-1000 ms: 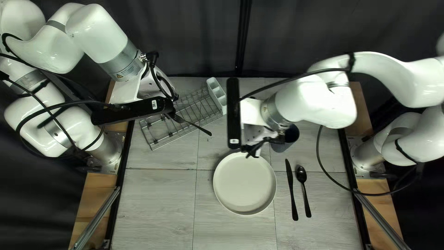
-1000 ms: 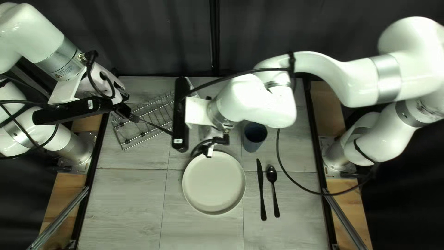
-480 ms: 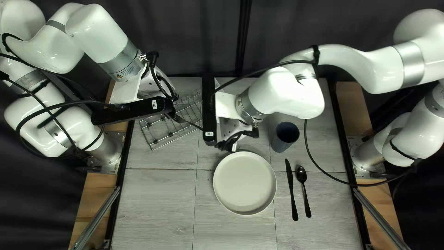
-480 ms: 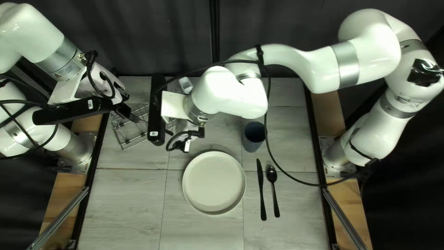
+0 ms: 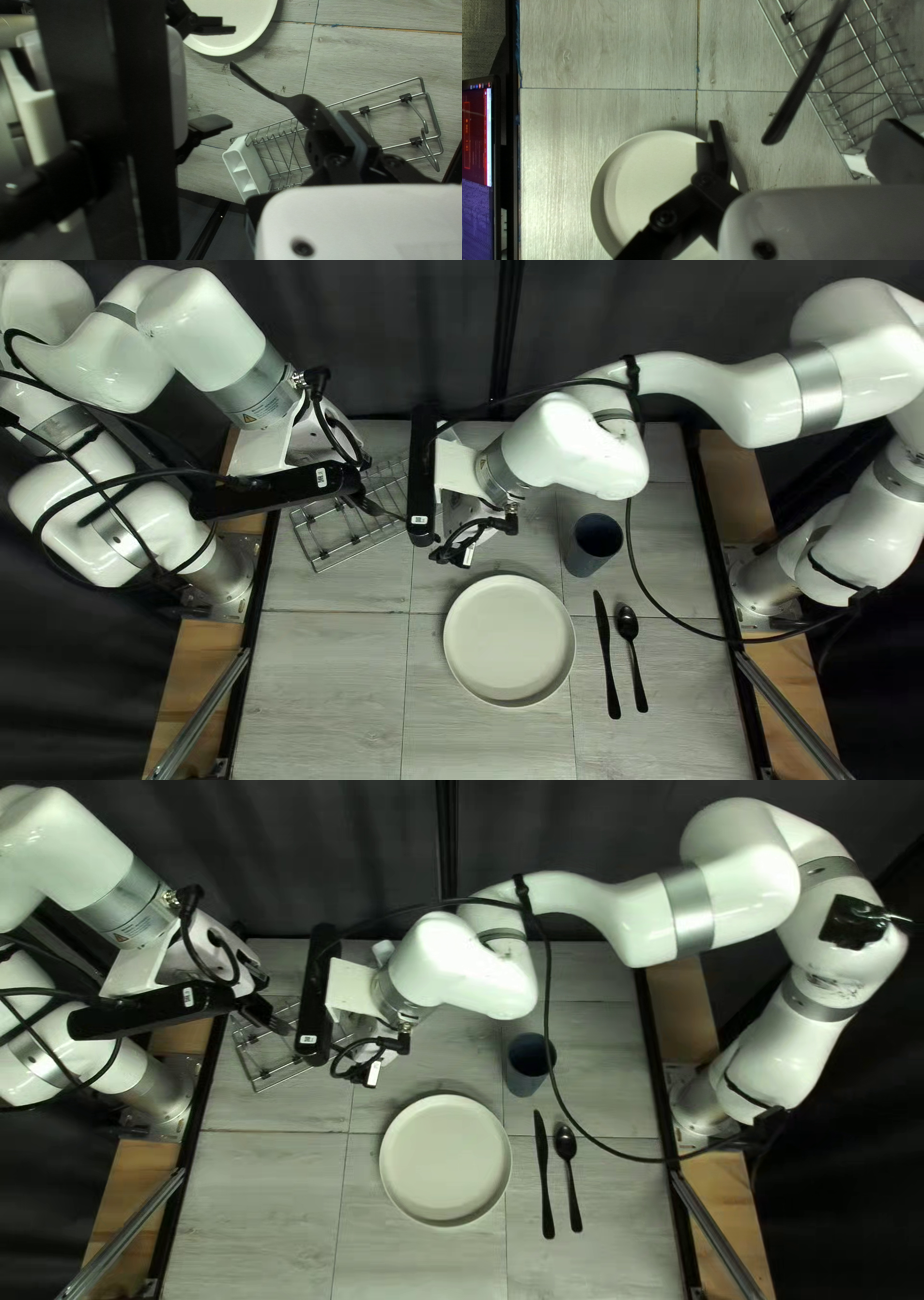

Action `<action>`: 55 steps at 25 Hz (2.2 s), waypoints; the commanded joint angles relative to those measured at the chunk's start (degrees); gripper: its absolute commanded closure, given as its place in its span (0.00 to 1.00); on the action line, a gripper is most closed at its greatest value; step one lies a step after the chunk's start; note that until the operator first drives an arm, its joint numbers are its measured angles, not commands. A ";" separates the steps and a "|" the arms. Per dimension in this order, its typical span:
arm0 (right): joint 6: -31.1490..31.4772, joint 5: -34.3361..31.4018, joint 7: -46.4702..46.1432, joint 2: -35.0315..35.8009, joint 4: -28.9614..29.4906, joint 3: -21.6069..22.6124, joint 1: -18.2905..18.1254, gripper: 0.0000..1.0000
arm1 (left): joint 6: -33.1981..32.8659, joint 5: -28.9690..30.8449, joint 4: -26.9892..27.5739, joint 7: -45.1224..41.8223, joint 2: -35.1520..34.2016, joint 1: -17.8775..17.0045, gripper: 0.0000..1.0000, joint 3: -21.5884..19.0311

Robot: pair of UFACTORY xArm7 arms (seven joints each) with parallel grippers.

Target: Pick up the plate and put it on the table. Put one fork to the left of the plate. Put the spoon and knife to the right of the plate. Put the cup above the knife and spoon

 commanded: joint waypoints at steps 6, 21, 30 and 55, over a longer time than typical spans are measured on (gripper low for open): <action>0.31 -1.36 -0.42 0.73 0.43 -0.07 0.80 1.00 | 0.00 0.00 0.00 0.00 0.00 0.00 1.00 0.00; 1.48 -0.54 -2.11 0.04 -0.56 0.43 0.29 1.00 | 0.00 0.00 0.00 0.00 0.00 0.00 0.00 0.00; 5.98 9.63 -1.21 -16.38 -15.30 0.78 -2.38 1.00 | 0.00 0.00 0.00 0.00 0.00 0.00 0.00 0.00; 19.71 18.68 20.18 -36.54 -31.71 3.43 0.00 1.00 | 13.22 1.49 7.37 -16.13 7.50 13.14 0.00 -10.88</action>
